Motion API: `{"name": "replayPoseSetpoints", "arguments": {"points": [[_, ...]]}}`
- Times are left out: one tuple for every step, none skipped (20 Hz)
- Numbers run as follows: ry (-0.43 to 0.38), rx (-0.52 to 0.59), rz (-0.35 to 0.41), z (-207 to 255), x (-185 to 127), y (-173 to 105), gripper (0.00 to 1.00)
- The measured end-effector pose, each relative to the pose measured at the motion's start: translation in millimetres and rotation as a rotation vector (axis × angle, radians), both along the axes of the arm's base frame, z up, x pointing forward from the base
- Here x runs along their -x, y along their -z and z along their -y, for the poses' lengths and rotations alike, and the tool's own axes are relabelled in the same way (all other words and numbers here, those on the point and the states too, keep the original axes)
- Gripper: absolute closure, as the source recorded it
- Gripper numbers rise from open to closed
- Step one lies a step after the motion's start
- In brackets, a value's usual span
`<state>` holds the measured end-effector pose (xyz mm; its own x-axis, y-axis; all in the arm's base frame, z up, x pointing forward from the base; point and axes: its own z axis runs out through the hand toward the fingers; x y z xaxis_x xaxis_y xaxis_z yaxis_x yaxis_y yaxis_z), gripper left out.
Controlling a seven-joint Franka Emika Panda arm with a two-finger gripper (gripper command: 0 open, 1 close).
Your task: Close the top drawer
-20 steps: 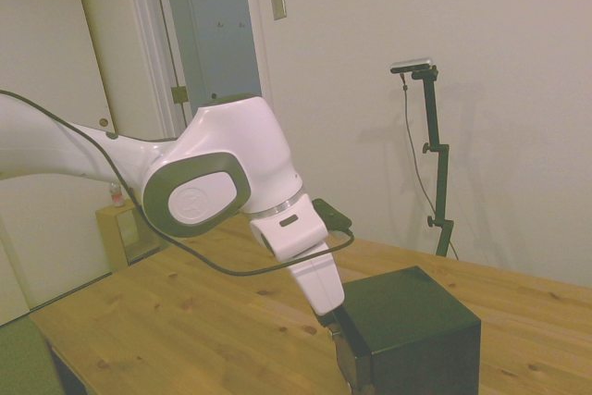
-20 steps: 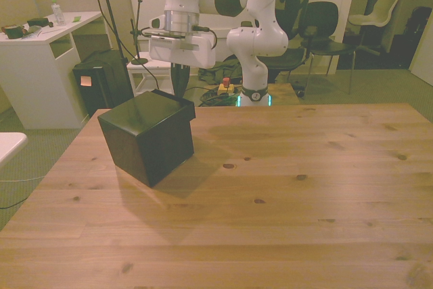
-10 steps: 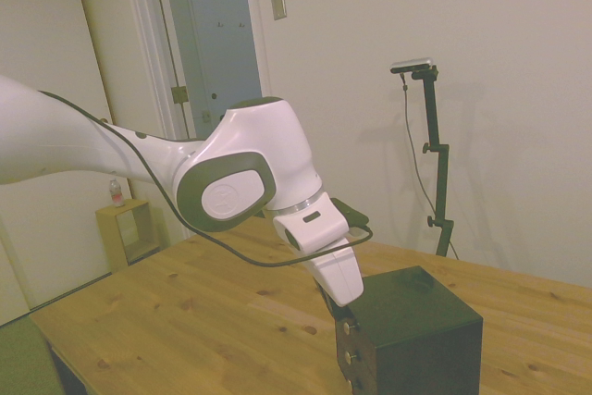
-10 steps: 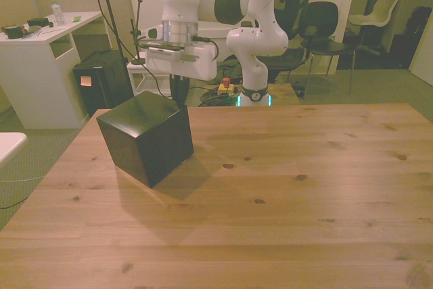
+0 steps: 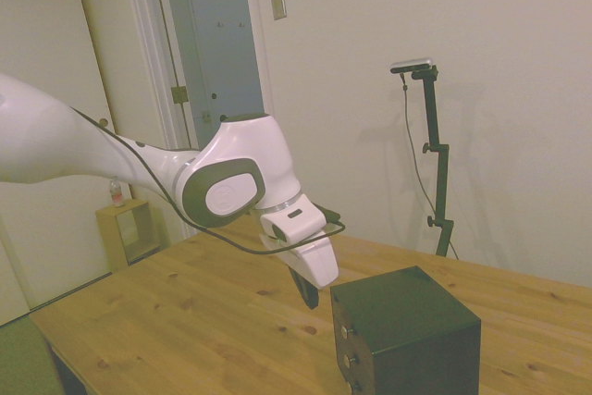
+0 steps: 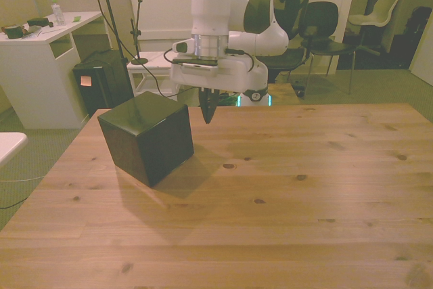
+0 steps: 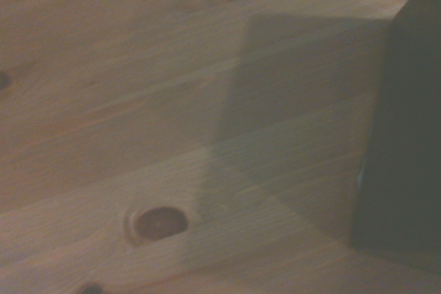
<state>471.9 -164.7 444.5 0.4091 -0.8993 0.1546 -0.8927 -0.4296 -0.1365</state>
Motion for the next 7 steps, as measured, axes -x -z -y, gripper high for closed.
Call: {"name": "replayPoseSetpoints", "arguments": {"points": [[-0.014,-0.001,-0.002,-8.9,4.1,3.0,1.0],[-0.027,-0.002,-0.006,-17.3,9.4,5.1,1.0],[-0.037,-0.002,-0.007,-24.7,15.6,6.1,1.0],[-0.045,-0.002,-0.005,-31.0,21.8,5.4,1.0],[-0.05,-0.001,0.0,-36.6,27.9,3.2,1.0],[-0.051,0.001,0.007,-41.4,33.6,0.4,1.0],[-0.053,0.003,0.016,-45.4,39.1,-3.3,1.0]]}}
